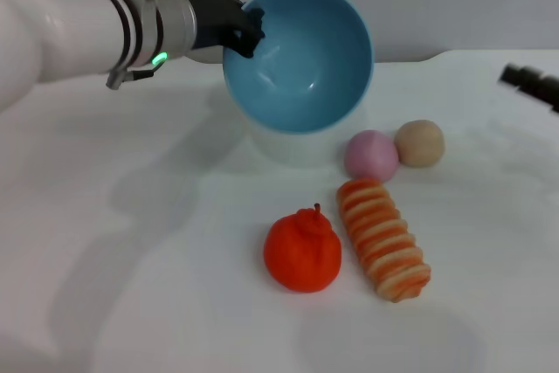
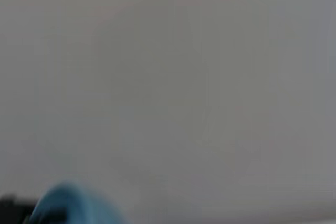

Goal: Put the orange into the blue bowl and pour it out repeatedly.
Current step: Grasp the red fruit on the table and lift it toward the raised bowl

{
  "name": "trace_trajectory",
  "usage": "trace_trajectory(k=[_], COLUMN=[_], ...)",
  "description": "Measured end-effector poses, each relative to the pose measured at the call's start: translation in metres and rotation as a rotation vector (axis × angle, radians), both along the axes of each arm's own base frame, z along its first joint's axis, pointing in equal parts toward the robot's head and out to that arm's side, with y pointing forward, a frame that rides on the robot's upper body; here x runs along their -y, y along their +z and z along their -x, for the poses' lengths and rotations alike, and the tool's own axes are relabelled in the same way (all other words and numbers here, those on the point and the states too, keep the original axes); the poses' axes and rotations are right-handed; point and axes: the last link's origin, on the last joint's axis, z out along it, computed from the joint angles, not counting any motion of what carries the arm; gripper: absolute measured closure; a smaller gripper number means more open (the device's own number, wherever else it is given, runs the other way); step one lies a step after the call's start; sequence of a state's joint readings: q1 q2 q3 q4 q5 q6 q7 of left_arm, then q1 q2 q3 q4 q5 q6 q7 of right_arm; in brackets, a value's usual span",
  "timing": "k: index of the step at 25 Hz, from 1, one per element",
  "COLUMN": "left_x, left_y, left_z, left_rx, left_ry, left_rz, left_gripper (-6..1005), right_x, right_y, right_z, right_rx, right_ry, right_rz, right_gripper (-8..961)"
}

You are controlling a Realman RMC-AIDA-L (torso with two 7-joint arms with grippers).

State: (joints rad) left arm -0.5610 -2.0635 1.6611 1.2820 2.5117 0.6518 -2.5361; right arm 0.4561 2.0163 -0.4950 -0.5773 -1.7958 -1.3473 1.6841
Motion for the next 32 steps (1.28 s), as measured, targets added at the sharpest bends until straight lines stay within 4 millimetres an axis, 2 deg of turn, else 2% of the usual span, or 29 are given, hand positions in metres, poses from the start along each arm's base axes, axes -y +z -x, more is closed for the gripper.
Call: trace_trajectory(k=[5, 7, 8, 9, 13, 17, 27, 32], left_x=[-0.01, -0.012, -0.013, -0.013, -0.014, -0.013, -0.012, -0.012], left_y=[0.004, 0.005, 0.004, 0.004, 0.004, 0.002, -0.001, -0.003], left_z=[-0.001, -0.003, -0.003, -0.003, -0.002, 0.001, 0.006, 0.005], left_rx=[0.046, 0.061, 0.066, 0.066, 0.074, 0.073, 0.069, 0.068], left_ry=[0.073, 0.086, 0.089, 0.089, 0.092, 0.097, 0.104, 0.096], left_rz=[0.014, 0.017, 0.019, 0.019, 0.016, 0.014, 0.017, 0.014], left_gripper=[1000, 1000, 1000, 1000, 999, 999, 999, 999], right_x=[-0.014, -0.019, -0.023, -0.023, -0.028, -0.029, -0.018, -0.012], right_y=[-0.022, -0.036, -0.051, -0.051, -0.081, -0.115, -0.14, -0.148], right_z=[0.025, 0.04, 0.054, 0.054, 0.083, 0.101, 0.116, 0.115], right_rx=[0.101, 0.156, 0.198, 0.198, 0.264, 0.342, 0.346, 0.358], right_ry=[-0.013, 0.011, 0.047, 0.047, 0.099, 0.143, 0.207, 0.212], right_rz=[0.278, 0.379, 0.448, 0.448, 0.557, 0.644, 0.719, 0.748], right_gripper=[465, 465, 465, 465, 466, 466, 468, 468])
